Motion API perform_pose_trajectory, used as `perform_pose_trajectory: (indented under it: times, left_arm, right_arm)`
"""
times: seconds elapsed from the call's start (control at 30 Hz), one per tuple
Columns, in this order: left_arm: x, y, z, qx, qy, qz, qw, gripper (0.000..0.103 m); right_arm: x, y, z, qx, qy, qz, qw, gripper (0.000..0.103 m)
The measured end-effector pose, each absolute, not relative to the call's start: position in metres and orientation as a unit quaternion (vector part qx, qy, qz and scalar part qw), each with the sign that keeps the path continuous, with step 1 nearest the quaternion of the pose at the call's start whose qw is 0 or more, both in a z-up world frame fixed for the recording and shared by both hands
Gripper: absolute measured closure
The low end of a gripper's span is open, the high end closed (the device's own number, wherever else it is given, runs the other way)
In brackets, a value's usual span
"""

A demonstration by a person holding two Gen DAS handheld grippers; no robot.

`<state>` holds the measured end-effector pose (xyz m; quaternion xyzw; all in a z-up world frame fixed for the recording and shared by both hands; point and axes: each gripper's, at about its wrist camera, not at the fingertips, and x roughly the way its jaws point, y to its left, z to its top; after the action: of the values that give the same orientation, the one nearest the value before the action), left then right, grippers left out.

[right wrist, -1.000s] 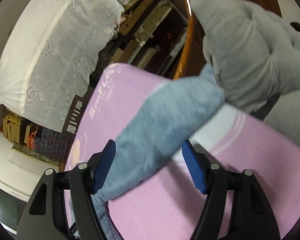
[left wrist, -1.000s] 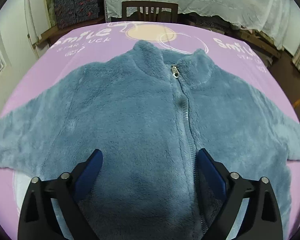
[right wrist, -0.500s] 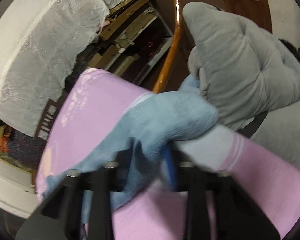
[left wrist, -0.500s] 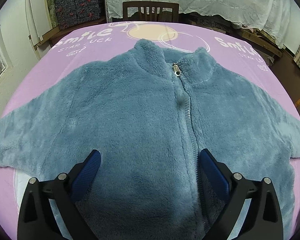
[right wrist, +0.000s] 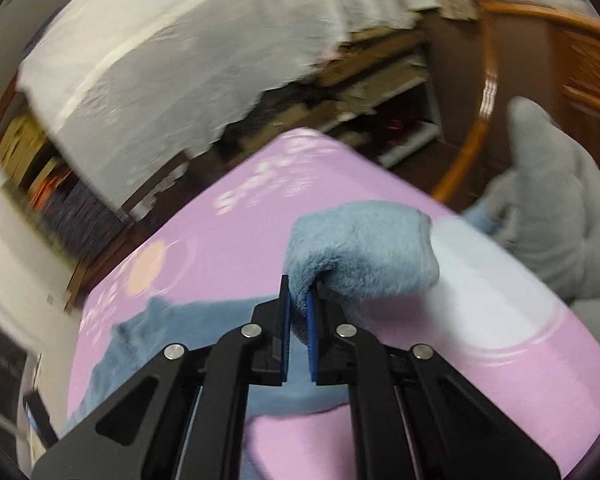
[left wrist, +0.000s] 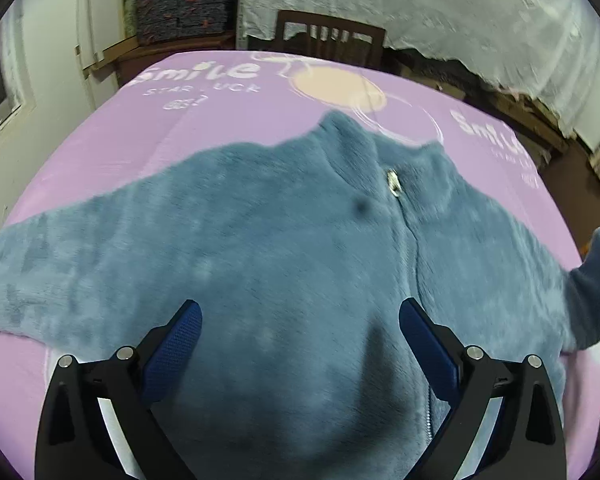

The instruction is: Fold large clothes

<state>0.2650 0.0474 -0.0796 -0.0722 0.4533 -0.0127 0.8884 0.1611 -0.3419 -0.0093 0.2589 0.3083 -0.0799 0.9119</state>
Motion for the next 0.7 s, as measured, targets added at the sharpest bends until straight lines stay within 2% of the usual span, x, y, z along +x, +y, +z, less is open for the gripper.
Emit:
perform_pose_trajectory:
  times: [0.2,0.53,0.63,0.7]
  left_arm:
    - [0.267,0.063,-0.074,-0.097,0.452,-0.017,0.886,0.003]
    - [0.266,0.054,-0.075,-0.087,0.457,-0.042,0.884,0.003]
    - [0.263,0.043,-0.074,-0.074,0.455,-0.059,0.885,0.003]
    - [0.260,0.036,-0.074,-0.074,0.459,-0.080,0.882,0.003]
  right_arm:
    - [0.182,-0.255,0.000,0.203,0.332,-0.005,0.921,0.097]
    - [0.200,-0.170,-0.074,0.136,0.480,0.091,0.862,0.093]
    - [0.192,-0.167,-0.071,0.125,0.481,0.123,0.859,0.082]
    - [0.182,-0.171,-0.062,0.125,0.469,0.142,0.863,0.067]
